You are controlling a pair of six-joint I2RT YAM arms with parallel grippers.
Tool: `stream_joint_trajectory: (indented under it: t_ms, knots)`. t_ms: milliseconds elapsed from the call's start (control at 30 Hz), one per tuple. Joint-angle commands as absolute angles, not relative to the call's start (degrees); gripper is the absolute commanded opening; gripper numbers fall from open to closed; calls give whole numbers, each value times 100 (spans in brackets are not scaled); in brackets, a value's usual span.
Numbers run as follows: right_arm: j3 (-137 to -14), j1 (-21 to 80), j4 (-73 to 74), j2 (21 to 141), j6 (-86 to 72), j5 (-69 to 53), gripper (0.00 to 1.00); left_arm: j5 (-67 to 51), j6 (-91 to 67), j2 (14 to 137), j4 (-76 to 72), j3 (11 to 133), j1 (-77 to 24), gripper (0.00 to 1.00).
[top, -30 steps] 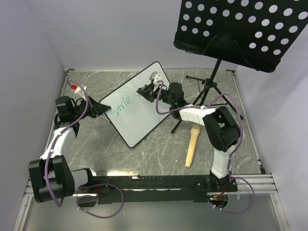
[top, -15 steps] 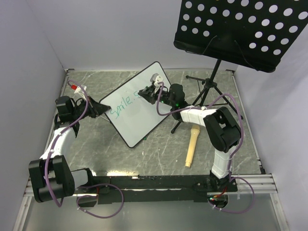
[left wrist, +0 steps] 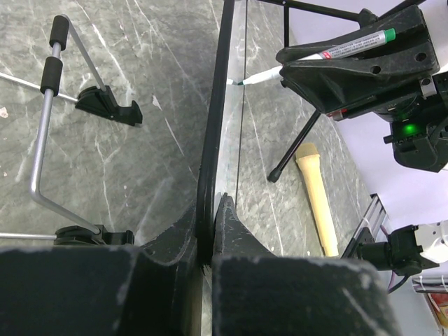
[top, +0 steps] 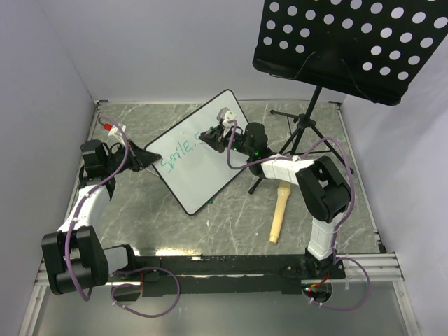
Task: Write a sentence on the whiteboard
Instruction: Pick up the sentence from the whiteboard.
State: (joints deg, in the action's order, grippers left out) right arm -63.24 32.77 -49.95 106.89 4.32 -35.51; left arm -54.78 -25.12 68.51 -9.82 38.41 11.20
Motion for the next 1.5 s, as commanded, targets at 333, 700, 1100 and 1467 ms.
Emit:
stream_joint_trajectory:
  t_ms: [333,700,1100,1467]
  knots:
    - [-6196,3279,-5309,9923,246,-3674,0,-4816,-914,6987,-668,3762,1046,1]
    - [-6986,3068,-5001,10423,308,-3516,0,-4834,-879,6943,-598,3753,1046,1]
    - [-7461,2997,-4825,10828,299,-3577,0,-4878,-879,6979,-633,3753,1046,1]
    - [-7699,3006,-4667,11030,264,-3604,0,-4896,-861,6996,-624,3762,1046,1]
